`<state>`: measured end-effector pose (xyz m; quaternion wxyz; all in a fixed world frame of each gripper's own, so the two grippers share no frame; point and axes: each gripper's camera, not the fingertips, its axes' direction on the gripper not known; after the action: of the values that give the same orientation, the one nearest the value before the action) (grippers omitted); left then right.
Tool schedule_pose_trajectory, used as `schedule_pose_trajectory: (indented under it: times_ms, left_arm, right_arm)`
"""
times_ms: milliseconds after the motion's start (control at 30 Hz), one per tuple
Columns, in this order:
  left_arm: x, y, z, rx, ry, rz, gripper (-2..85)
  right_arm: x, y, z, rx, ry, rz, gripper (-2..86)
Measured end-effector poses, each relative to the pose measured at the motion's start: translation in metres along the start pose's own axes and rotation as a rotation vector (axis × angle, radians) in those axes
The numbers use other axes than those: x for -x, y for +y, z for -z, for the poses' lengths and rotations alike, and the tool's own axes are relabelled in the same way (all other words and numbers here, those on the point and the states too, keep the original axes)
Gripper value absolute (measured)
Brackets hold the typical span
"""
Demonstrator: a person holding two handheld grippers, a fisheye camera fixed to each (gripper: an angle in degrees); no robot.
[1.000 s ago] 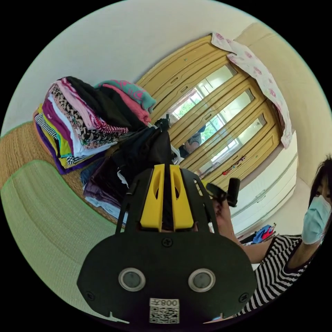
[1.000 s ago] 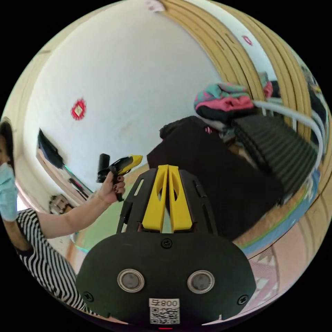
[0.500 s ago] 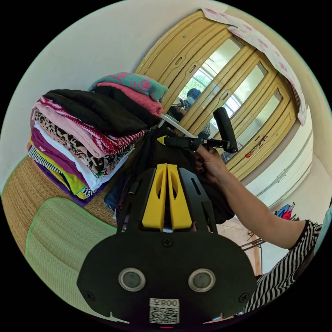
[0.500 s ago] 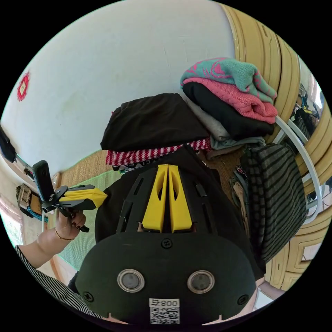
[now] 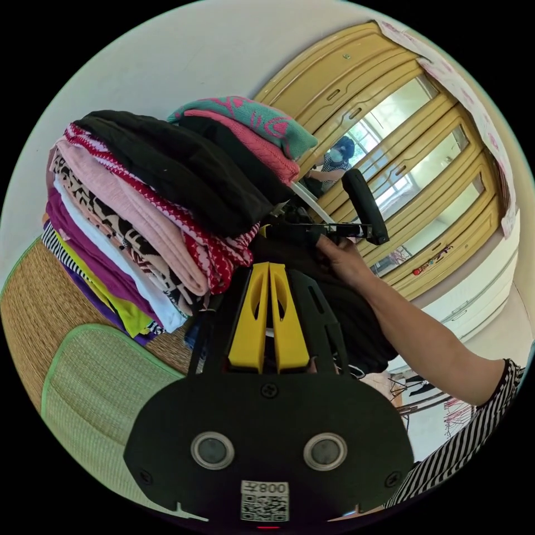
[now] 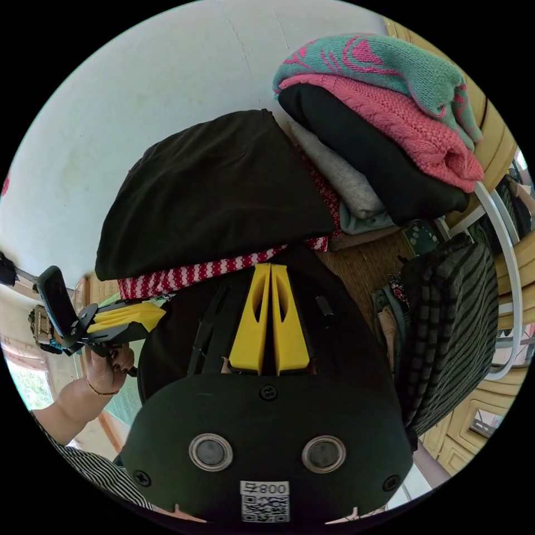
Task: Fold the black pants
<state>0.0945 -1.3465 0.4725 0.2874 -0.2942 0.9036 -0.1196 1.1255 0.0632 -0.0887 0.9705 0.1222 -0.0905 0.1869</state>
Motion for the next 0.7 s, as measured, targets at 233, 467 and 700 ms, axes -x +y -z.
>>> schedule_pose_trajectory:
  times_ms: [233, 467, 700]
  left_arm:
    - [-0.024, -0.015, 0.010, 0.072, -0.080, -0.030, 0.0]
    - [-0.040, -0.020, 0.017, 0.133, -0.154, -0.092, 0.1]
    - [-0.033, -0.014, 0.025, 0.105, -0.164, -0.024, 0.1]
  right_arm:
    - [-0.008, 0.000, 0.027, -0.031, -0.026, 0.012, 0.1]
    - [-0.058, 0.018, 0.077, -0.158, -0.195, -0.114, 0.1]
    - [-0.080, 0.023, 0.058, -0.125, -0.200, -0.175, 0.2]
